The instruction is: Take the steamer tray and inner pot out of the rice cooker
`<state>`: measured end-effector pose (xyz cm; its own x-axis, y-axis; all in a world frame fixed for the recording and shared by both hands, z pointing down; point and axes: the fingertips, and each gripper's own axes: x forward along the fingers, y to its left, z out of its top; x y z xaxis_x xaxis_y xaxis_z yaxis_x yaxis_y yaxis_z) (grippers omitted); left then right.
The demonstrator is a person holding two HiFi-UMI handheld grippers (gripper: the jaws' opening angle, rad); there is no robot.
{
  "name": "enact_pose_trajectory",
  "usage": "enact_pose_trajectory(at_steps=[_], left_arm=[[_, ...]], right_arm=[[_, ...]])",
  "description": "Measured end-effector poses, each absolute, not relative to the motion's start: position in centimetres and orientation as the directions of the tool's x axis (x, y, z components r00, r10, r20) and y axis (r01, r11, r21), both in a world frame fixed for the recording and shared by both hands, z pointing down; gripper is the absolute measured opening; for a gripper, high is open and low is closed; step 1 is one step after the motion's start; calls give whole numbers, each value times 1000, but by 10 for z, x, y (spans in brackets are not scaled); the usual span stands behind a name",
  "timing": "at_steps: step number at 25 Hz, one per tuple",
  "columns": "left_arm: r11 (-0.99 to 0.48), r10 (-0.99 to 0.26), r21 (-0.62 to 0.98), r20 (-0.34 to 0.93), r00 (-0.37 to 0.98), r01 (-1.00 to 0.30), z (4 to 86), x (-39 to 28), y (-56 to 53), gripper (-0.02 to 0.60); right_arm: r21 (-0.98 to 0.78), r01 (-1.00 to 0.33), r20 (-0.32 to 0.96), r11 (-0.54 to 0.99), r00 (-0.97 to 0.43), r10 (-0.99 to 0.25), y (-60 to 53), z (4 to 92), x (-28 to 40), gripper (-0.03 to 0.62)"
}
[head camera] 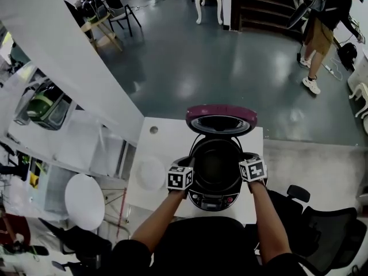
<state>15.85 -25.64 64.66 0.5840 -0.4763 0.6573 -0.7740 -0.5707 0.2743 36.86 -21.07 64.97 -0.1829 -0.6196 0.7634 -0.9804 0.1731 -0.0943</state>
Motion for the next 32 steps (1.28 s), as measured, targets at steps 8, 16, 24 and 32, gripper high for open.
enact_pose_trajectory(at_steps=[8,16,24,32], left_arm=[[-554,-505,311,612,608,-772,621,158,-249,25],[-584,-544,272,568,617,-765,586,158,-241,25],[-575,-629,221,497,598,-788,551,150,-238,23],[-532,-698,224,429,573,-816,517,119,-237,23]], right_arm=[[-159,-978,714,131,-206,-669,-207,628,372,26],[-153,-977,664,149,-213,-717,-200,591,371,25],[-166,-969,560,183,-246,-791,-201,548,365,21],[-133,-960,491,247,-280,-825,-207,508,335,20]])
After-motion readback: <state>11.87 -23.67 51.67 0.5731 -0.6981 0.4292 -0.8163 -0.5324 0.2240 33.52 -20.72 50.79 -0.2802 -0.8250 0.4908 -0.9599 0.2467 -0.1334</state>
